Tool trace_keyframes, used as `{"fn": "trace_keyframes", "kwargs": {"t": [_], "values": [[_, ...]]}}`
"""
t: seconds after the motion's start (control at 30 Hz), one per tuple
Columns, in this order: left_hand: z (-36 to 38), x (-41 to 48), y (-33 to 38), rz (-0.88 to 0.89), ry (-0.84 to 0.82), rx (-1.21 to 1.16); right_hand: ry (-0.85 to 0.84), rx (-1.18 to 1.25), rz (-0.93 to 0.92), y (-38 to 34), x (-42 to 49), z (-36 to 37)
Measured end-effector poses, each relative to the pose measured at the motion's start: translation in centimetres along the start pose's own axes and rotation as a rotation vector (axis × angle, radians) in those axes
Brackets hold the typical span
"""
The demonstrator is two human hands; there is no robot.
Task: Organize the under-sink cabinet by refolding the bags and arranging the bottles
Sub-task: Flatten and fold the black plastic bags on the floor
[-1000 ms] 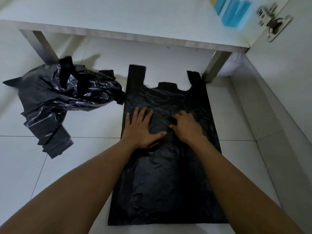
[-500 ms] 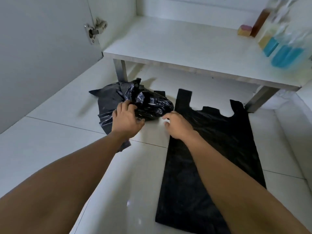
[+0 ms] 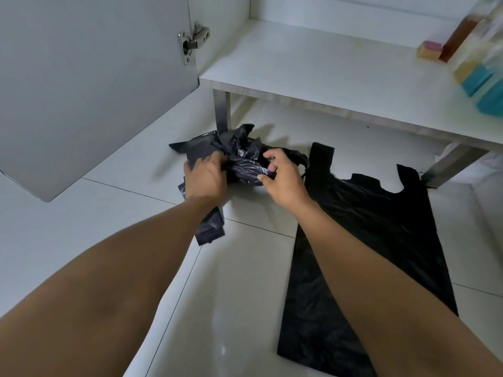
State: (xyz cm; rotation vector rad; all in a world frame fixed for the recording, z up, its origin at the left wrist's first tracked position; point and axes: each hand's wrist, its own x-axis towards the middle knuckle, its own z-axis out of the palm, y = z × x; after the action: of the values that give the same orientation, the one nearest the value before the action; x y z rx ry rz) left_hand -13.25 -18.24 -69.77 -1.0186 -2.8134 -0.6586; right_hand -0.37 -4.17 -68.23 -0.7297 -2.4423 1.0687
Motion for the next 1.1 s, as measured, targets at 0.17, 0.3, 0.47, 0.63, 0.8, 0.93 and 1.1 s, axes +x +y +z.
{"fn": "trace_keyframes", "kwargs": {"t": [0.17, 0.3, 0.47, 0.63, 0.8, 0.93, 1.1], "values": [[-3.2, 1.6, 0.7, 0.137, 0.208, -0.066, 0.013, -0.151, 0.022, -1.3, 0.8, -1.4], [-6.5, 3.1, 1.8, 0.222, 0.304, -0.047, 0.056, -0.199, 0.026, -3.0, 0.9, -2.5], [-9.6, 3.9, 3.1, 0.341, 0.357, -0.107, -0.08, -0.073, 0.078, -5.0, 1.5, -4.7], [-11.9, 5.0, 4.7, 0.337, 0.368, 0.017, -0.137, -0.113, 0.083, -6.6, 1.5, -6.6], [-13.1, 5.3, 5.4, 0.315, 0.425, -0.003, -0.125, 0.254, 0.166, -7.5, 1.6, -7.7], [-13.3, 5.5, 6.0, 0.307, 0.496, 0.019, -0.026, 0.557, 0.25, -8.8, 1.3, -9.6], [-13.7, 3.3, 8.4, 0.35, 0.489, -0.14, 0.173, 0.805, 0.432, -10.0, 1.7, -12.5]]}}
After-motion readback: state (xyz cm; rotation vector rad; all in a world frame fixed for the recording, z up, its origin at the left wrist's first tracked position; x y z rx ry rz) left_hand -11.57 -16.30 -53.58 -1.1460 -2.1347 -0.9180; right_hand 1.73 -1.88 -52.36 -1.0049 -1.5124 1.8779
